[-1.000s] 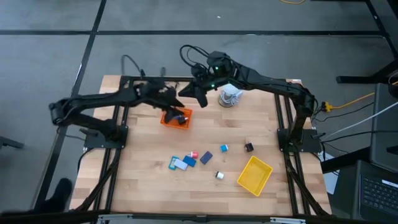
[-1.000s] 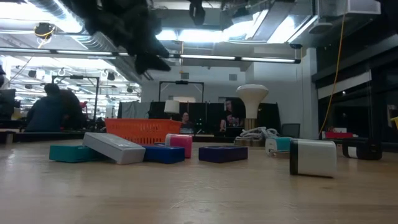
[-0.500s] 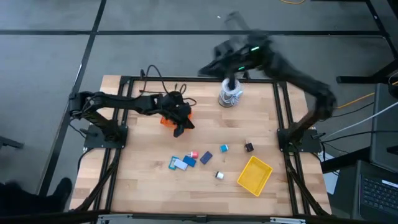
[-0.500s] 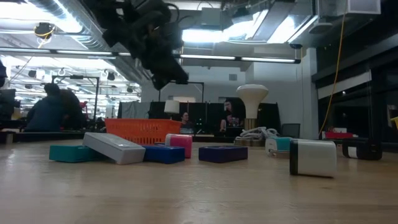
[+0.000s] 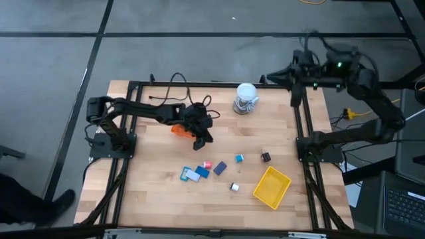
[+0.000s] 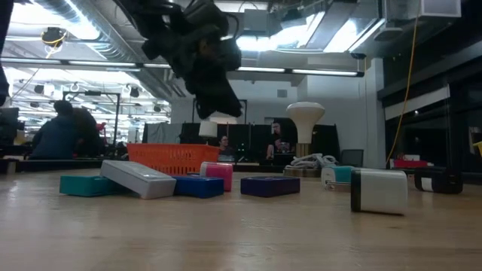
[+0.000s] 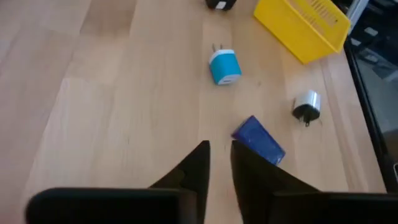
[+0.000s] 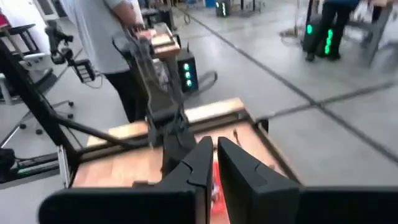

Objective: Pick & Place Office items
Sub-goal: Put the pink charger adapter into the orange basket, then put the blue charger adapter into the orange basket

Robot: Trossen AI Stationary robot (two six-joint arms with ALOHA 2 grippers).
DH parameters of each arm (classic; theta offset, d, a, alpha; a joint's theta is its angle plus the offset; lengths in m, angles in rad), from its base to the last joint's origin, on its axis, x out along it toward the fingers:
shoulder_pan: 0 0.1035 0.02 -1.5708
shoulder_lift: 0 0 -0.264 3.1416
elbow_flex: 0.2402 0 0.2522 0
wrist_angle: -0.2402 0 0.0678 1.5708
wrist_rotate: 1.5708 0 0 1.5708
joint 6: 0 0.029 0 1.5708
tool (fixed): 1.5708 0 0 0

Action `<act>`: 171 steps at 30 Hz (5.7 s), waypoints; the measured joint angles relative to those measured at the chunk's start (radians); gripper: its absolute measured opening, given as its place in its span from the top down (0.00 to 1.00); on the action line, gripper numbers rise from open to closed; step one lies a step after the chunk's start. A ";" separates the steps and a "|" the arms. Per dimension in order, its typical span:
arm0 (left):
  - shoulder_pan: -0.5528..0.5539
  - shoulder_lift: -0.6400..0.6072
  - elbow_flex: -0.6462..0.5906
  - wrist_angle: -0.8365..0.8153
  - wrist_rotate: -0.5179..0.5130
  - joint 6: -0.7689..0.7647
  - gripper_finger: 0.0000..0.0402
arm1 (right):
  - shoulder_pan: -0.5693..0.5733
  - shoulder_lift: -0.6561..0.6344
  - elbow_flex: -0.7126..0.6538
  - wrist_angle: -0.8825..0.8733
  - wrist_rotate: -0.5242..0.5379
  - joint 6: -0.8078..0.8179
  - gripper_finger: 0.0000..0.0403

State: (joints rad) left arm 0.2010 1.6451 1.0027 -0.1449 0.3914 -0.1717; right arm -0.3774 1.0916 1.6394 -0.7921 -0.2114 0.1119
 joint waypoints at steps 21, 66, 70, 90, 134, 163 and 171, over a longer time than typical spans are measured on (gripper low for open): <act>-0.127 0.039 0.106 -0.221 -0.113 -0.074 0.49 | -0.041 -0.512 -0.959 0.749 -0.044 0.304 0.92; -0.319 0.357 0.313 -0.459 -0.333 -0.173 0.57 | -0.080 -0.514 -0.959 0.752 -0.137 0.270 0.92; -0.292 0.357 0.311 -0.446 -0.282 -0.229 0.68 | -0.080 -0.514 -0.959 0.752 -0.118 0.270 0.92; 0.079 0.040 0.184 -0.002 -0.312 -0.242 0.68 | -0.082 -0.514 -0.959 0.801 -0.085 0.304 0.92; 0.122 -0.256 -0.018 -0.149 -0.248 -0.158 0.36 | -0.081 -0.497 -0.959 0.801 0.100 0.344 0.92; -0.173 0.717 1.009 -0.582 -0.337 -0.267 0.38 | -0.126 -0.523 -0.959 0.923 0.066 0.247 0.92; -0.223 0.737 1.033 -0.620 -0.366 -0.321 0.38 | -0.126 -0.523 -0.959 0.903 0.020 0.247 0.92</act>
State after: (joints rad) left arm -0.0217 2.3824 2.0354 -0.7652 0.0251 -0.4927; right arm -0.5034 0.5690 0.6807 0.1105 -0.1915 0.3588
